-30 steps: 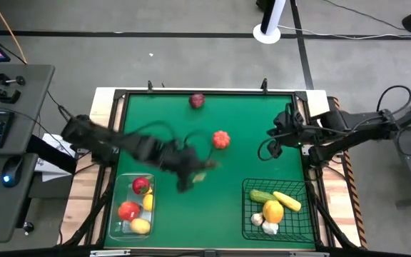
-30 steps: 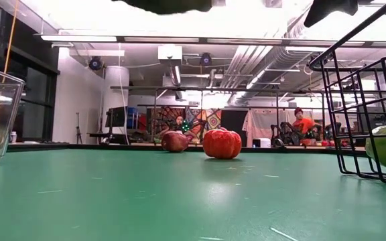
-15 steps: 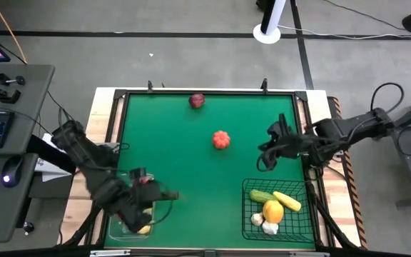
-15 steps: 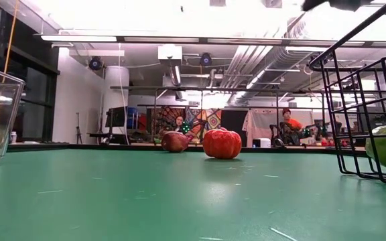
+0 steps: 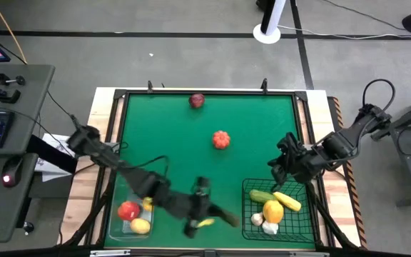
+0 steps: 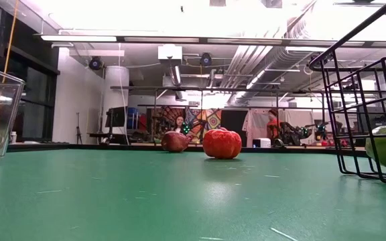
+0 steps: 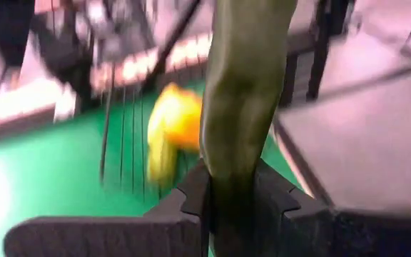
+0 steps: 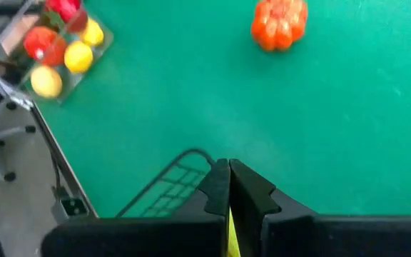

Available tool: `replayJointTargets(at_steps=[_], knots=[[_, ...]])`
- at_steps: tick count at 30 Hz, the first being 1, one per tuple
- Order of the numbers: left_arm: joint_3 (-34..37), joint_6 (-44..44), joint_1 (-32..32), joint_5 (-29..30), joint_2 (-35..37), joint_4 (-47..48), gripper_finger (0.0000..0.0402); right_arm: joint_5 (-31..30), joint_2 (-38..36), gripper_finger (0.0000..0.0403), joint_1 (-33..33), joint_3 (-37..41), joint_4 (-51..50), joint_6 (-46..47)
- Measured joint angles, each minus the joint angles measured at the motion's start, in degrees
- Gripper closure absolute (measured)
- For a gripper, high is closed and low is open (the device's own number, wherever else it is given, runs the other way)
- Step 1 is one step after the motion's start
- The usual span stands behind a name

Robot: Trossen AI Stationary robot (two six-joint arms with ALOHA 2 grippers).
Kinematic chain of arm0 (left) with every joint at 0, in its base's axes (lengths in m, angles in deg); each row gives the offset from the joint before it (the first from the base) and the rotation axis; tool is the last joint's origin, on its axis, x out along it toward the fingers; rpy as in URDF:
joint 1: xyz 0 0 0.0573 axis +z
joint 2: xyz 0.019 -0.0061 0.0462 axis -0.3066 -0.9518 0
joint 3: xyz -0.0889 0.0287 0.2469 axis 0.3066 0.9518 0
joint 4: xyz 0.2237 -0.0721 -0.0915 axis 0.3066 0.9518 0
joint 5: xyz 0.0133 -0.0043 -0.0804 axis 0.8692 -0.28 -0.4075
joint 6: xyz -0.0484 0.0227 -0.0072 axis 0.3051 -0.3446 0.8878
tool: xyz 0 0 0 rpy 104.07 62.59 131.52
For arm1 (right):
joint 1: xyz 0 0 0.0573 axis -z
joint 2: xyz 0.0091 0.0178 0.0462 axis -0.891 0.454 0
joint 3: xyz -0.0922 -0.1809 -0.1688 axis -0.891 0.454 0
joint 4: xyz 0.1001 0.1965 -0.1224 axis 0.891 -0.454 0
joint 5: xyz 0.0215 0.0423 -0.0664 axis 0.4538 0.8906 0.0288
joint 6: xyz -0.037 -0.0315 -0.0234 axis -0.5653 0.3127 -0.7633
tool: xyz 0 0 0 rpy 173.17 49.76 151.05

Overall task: Sort produce into baskets
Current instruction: Put the green bell pepper into the wire basket, then put the pumpkin into the wire basket

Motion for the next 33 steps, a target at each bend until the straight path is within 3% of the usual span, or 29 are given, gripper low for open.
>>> replayJointTargets(at_steps=[4, 9, 14, 21, 26, 33], knots=[[0.00, -9.07, 5.04, -5.18, -6.41, -18.13, 0.0356, -3.18, -0.08, 0.0402, -0.59, 0.00, 0.04, 0.09], [0.00, -11.67, 9.81, -9.36, -13.94, -32.78, 0.0348, -3.58, -0.08, 0.0402, -0.59, 0.00, 0.15, 0.58], [-0.02, -7.70, 12.33, -10.54, -17.98, -36.02, 0.0326, -4.86, -0.08, 0.0402, -0.59, 0.00, 0.18, 0.55], [-0.07, -4.82, 12.78, -13.42, -18.43, -35.78, 0.0252, -4.89, -0.08, 0.0402, -0.57, 0.00, 0.13, -0.30], [-3.36, -4.05, 12.78, -13.32, -17.67, -26.86, 0.0197, -4.89, -0.08, 0.0402, -0.45, 0.00, 0.33, -2.81], [-7.74, -6.41, 14.82, -8.18, -4.56, 11.25, 0.0173, -4.87, 0.03, 0.0382, 2.30, 0.00, 0.20, -1.19]])
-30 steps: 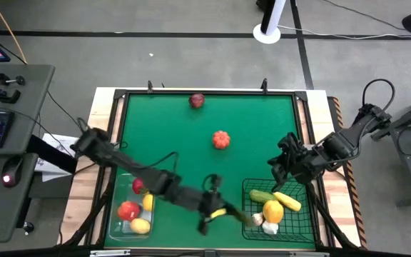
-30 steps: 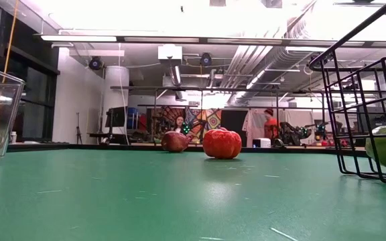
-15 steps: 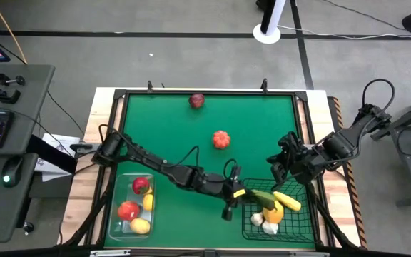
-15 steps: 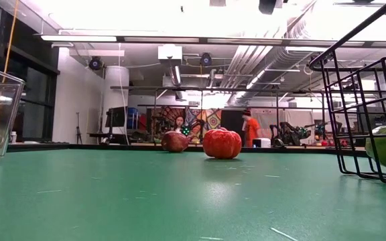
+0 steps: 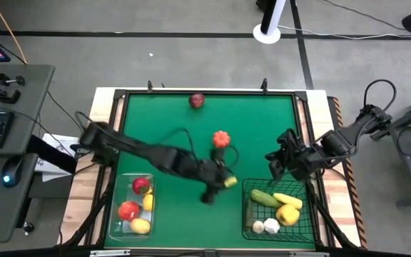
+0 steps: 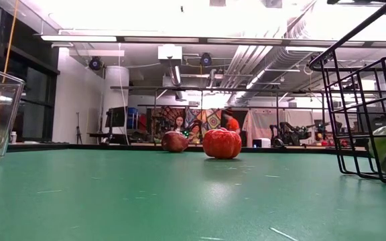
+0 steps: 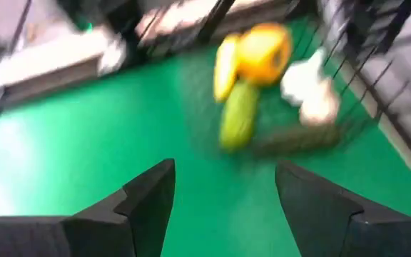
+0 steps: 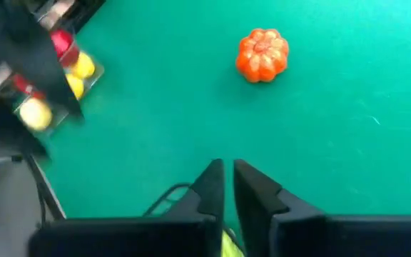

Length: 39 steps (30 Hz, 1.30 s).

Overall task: Sort produce into baskets
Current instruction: Put the pumpkin into the wire basket

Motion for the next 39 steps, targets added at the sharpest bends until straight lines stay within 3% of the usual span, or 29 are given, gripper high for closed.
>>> replayJointTargets(at_steps=[3, 7, 12, 16, 21, 26, 32, 39], knots=[[3.81, 4.89, 2.12, 0.78, 8.73, 10.62, 0.0176, -0.02, 1.11, 0.0330, 2.36, 0.00, 2.96, -0.11], [13.74, 11.60, 2.81, 3.97, 24.41, 11.62, 0.0180, 0.53, 5.39, 0.0228, 6.89, 0.00, 13.02, -4.39], [27.14, 19.93, -0.09, 12.40, 43.46, 7.24, 0.0181, 9.18, 13.25, 0.0093, 14.94, 0.00, 25.54, -15.41], [33.31, 26.46, -2.14, 19.59, 54.64, 5.01, 0.0181, 17.20, 18.57, 0.0017, 22.69, 0.00, 30.80, -22.92], [36.09, 30.16, -2.83, 24.52, 60.80, 5.43, 0.0181, 23.87, 24.18, 0.0022, 31.69, 0.00, 33.48, -33.06], [36.11, 29.59, -2.83, 25.92, 61.00, 5.15, 0.0181, 22.70, 28.78, 0.0026, 37.75, 0.00, 33.46, -44.07], [36.15, 35.27, -2.83, 25.85, 59.83, 5.19, 0.0181, 20.46, 34.45, 0.0026, 40.44, 0.00, 33.94, -54.41], [36.15, 41.94, -2.85, 25.85, 57.90, 5.20, 0.0181, 18.39, 39.23, 0.0026, 41.93, 0.02, 34.98, -55.83]])
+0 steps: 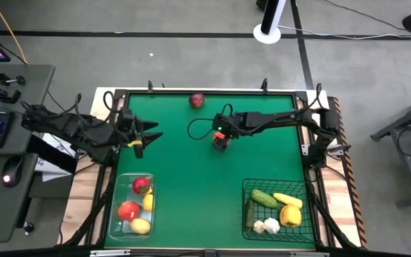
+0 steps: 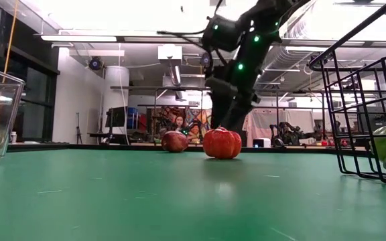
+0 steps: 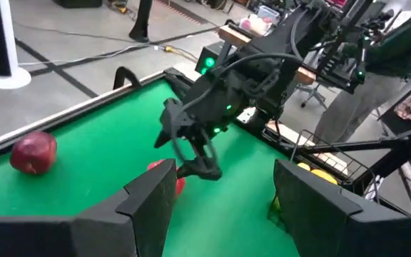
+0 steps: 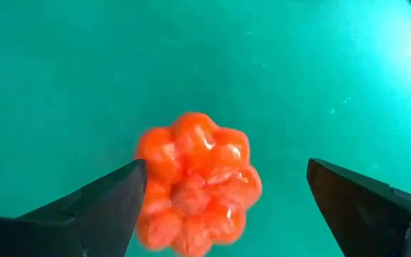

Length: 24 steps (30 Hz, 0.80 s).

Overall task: Sort produce into baskets
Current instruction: Put the pumpkin into the wire basket

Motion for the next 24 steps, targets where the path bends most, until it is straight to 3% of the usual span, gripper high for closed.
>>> replayJointTargets(at_steps=[2, 6, 14, 20, 24], knots=[[0.00, 0.81, 0.00, 0.00, -0.98, -0.08, 0.0181, 0.78, 1.42, 0.0026, 0.38, 0.00, 1.15, 1.10], [0.00, 1.87, 0.00, -0.51, -3.68, -0.01, 0.0181, 8.03, 4.80, 0.0026, 0.66, -0.03, 2.71, 7.21], [0.00, 2.28, 0.00, -2.15, -8.12, -0.01, 0.0181, 8.47, 11.45, 0.0030, -0.21, -0.39, 3.73, 12.30], [-0.06, 1.55, 0.00, -2.48, -6.90, -0.47, 0.0181, 8.07, 8.39, 0.0068, -1.03, 0.08, 4.29, 10.49], [-2.44, -1.14, 0.00, -2.47, -4.20, -0.49, 0.0181, 9.73, 1.67, 0.0108, -1.49, 0.00, 6.11, 9.20]])
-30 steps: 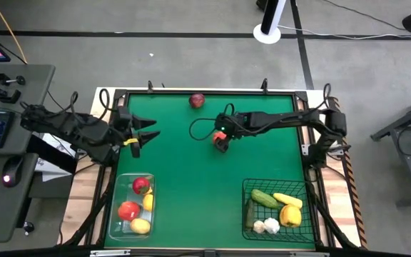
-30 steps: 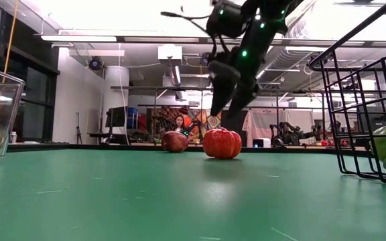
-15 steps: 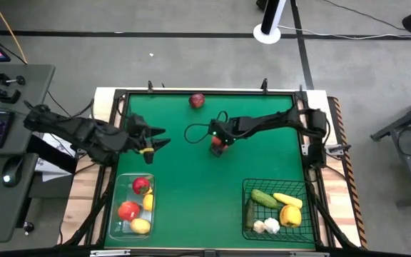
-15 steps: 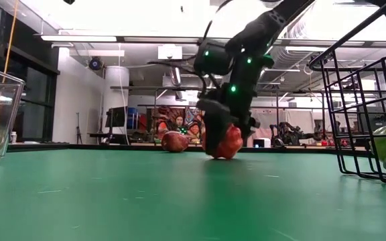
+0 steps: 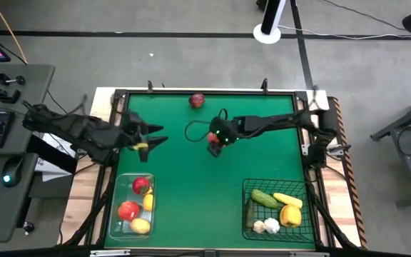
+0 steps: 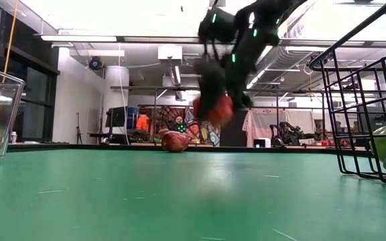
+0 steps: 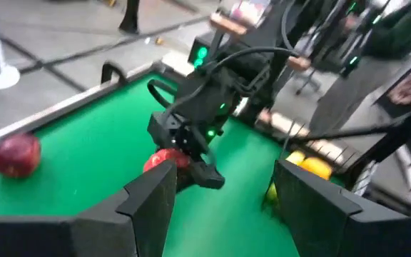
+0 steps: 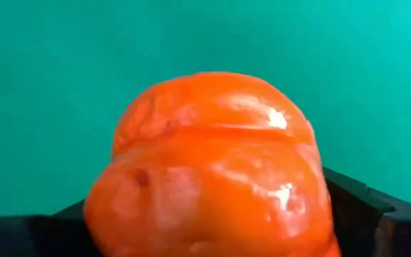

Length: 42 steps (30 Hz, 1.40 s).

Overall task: Sort produce into baskets
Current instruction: Put the pumpkin into the wire basket

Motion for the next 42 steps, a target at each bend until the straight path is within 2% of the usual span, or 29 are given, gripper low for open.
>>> replayJointTargets(at_steps=[4, 9, 14, 18, 21, 24, 30, 33, 36, 39, 42], knots=[[-2.80, -2.66, 0.00, 0.42, 2.95, -0.16, 0.0181, 4.78, -4.42, 0.0123, -1.49, -0.02, 10.64, -2.57], [-3.70, -1.49, 0.02, 0.44, 5.56, -0.37, 0.0181, 13.55, -4.66, 0.0099, -5.61, -0.09, 34.60, 1.54], [-3.70, -0.20, -1.77, -4.20, 5.33, 4.02, 0.0181, 11.08, -0.25, 0.0084, -11.95, -0.11, 51.60, 7.11], [-3.66, 0.33, -4.84, -4.73, 3.70, 6.78, 0.0181, 2.38, 2.46, 0.0082, -17.14, -0.11, 56.84, 7.78], [-3.35, -0.51, -7.66, -4.61, 2.21, 6.47, 0.0181, -2.55, 3.21, 0.0081, -19.52, -0.09, 58.07, 7.95], [-0.24, -2.17, -11.05, -4.63, 0.98, 3.43, 0.0181, -3.14, 3.18, 0.0081, -20.83, -0.09, 57.60, 7.63], [10.15, -3.24, -15.96, -4.92, 0.24, -15.87, 0.0181, -3.07, 1.70, 0.0080, -21.85, -0.09, 56.54, 13.87], [11.31, -3.28, -17.88, -4.74, 0.68, -22.81, 0.0181, -3.12, 1.82, 0.0080, -22.58, -0.09, 55.50, 14.91], [10.41, -4.36, -19.18, -3.20, 1.37, -24.10, 0.0181, -2.70, 2.12, 0.0080, -23.52, -0.09, 54.03, 13.82], [9.96, -4.56, -19.47, 0.39, 1.38, -24.03, 0.0181, -2.50, 1.74, 0.0080, -24.00, -0.09, 48.22, 11.26], [9.96, -3.23, -19.40, 3.71, 0.66, -23.79, 0.0181, -0.71, -1.97, 0.0080, -23.95, -0.06, 34.95, 10.46]])
